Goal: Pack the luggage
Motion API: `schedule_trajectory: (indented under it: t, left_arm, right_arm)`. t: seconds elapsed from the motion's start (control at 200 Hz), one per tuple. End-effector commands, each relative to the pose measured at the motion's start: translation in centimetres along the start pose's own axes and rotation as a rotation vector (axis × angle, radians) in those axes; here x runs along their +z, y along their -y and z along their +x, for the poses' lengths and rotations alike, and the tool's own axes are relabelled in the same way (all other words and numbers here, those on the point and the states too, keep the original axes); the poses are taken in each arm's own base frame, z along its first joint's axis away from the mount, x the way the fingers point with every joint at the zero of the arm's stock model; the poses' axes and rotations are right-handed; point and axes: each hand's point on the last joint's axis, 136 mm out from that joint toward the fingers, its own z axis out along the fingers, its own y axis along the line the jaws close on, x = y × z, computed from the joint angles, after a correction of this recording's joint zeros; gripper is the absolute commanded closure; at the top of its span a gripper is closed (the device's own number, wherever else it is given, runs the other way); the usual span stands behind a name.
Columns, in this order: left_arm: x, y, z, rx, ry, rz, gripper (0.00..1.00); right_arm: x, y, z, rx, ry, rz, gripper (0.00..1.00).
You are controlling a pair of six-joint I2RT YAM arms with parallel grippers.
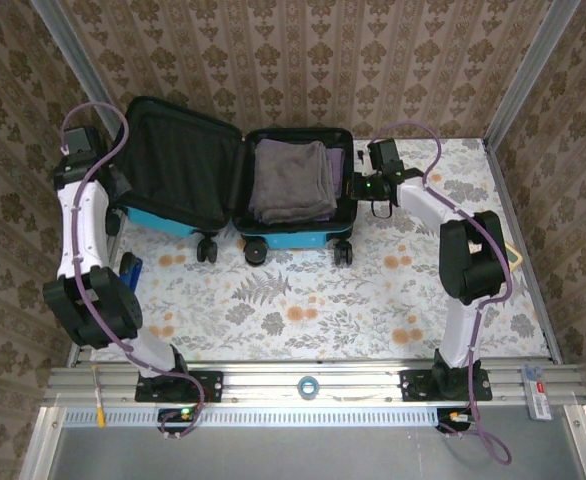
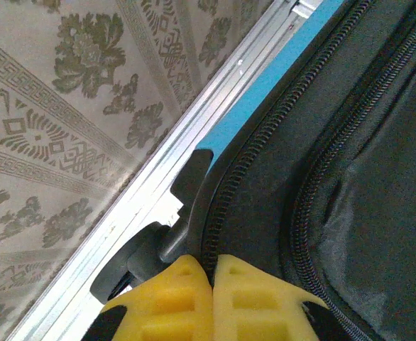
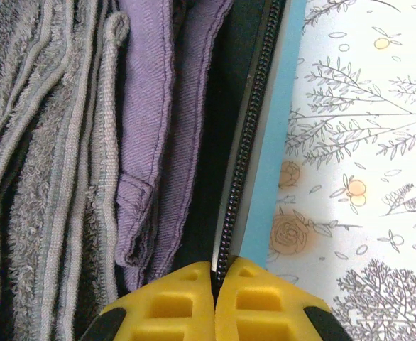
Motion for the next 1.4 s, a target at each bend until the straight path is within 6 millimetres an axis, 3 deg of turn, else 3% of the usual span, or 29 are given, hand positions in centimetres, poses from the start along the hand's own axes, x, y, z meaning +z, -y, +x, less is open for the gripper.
schedule_trajectory:
  t: [0.0, 0.135, 0.345, 0.485, 0.69, 0.94, 1.005, 1.07, 1.14, 1.235, 1.395]
  left_arm:
    - [-3.7, 5.0, 0.8, 0.098, 0.028, 0.177, 1.00]
    - [-6.7, 8.0, 0.8, 0.162, 0.109, 0.196, 1.00]
    - [-11.8, 15.0, 2.3, 0.281, 0.229, 0.277, 1.00]
    - [-15.1, 18.7, 3.4, 0.338, 0.332, 0.281, 1.00]
    - [-19.5, 24.9, 6.8, 0.375, 0.426, 0.386, 1.00]
    - [-23.7, 34.1, 13.3, 0.435, 0.407, 0.671, 1.00]
    - [-25.3, 36.0, 14.5, 0.454, 0.409, 0.728, 0.87]
    - [-28.2, 38.0, 15.5, 0.491, 0.440, 0.843, 0.72]
    - [-32.0, 39.3, 16.2, 0.527, 0.489, 0.968, 0.53]
    - [-36.2, 39.3, 16.0, 0.547, 0.554, 1.084, 0.45]
    - [-38.6, 36.3, 14.0, 0.526, 0.610, 1.139, 0.39]
  right_arm:
    - [-1.3, -4.0, 1.8, -0.059, -0.041, -0.122, 1.00]
    - [-1.6, -4.1, 2.4, -0.051, -0.047, -0.124, 1.00]
    - [-2.0, -4.1, 3.3, -0.044, -0.062, -0.115, 1.00]
    - [-2.0, -3.6, 3.4, -0.046, -0.058, -0.092, 1.00]
    - [-2.0, -3.5, 3.5, -0.021, -0.042, -0.088, 1.00]
    - [-2.1, -3.2, 3.4, -0.001, -0.037, -0.091, 1.00]
    - [-2.3, -2.8, 3.3, 0.012, -0.028, -0.089, 0.90]
    - [-3.1, -2.4, 2.7, 0.026, -0.001, -0.097, 0.82]
    - [-3.7, -1.9, 2.1, 0.048, 0.022, -0.114, 0.74]
    - [-4.7, -0.9, 1.2, 0.084, 0.043, -0.132, 0.63]
    - [-7.1, 1.5, 0.1, 0.144, 0.111, -0.126, 0.41]
